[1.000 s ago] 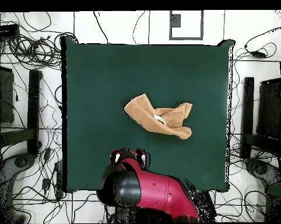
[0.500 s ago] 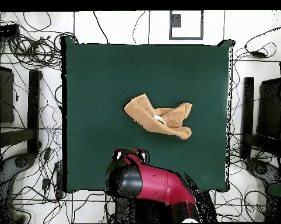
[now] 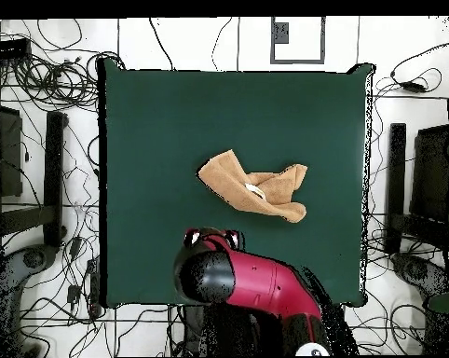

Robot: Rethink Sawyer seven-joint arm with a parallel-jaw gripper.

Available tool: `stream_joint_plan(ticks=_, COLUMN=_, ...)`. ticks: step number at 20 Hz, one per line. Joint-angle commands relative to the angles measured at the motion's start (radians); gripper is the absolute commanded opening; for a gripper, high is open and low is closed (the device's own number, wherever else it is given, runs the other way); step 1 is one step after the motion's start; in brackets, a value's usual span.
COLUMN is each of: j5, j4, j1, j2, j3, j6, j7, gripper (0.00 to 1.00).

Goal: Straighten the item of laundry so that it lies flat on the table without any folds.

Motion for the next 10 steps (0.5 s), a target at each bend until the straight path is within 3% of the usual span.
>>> stream_joint_plan(ticks=1, j5=-0.002, j4=-0.157, j1=0.021, j2=-0.01, j3=0.05, j6=0.185, j7=0.09, gripper=1.0)
stream_joint_plan(ticks=10, j5=-0.014, j4=-0.255, j1=0.014, j2=0.062, j3=0.061, j6=0.172, j7=0.098, gripper=1.0)
